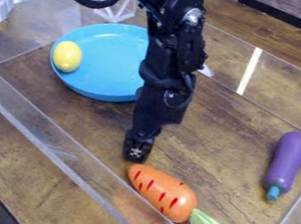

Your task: Move the carrot to the right side

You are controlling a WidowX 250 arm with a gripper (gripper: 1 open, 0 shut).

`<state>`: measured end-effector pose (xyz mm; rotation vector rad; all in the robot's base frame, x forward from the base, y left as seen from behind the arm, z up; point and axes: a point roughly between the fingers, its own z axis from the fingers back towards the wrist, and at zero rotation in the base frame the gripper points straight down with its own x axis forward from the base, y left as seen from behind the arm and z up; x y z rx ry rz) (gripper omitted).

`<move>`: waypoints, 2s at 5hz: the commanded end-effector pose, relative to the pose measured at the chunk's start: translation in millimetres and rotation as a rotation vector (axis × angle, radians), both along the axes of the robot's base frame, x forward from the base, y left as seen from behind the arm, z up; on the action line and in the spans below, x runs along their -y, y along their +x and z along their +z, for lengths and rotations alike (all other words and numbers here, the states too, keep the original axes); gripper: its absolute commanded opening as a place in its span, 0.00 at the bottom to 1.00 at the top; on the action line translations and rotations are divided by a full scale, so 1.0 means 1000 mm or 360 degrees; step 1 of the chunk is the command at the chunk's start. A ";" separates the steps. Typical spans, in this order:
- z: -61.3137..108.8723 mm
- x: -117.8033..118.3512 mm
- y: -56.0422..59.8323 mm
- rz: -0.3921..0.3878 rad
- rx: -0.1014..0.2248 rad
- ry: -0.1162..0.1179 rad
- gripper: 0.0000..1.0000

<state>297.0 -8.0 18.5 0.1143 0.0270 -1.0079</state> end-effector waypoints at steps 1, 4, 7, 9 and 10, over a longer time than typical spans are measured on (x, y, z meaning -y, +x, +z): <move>0.005 0.007 0.008 -0.0005 0.0008 -0.0011 1.00; 0.004 0.008 0.017 -0.0035 -0.0031 -0.0039 1.00; 0.004 0.019 0.016 -0.0156 -0.0073 -0.0071 1.00; 0.002 0.039 0.019 -0.0095 -0.0101 -0.0093 1.00; 0.001 0.049 0.021 -0.0080 -0.0118 -0.0097 1.00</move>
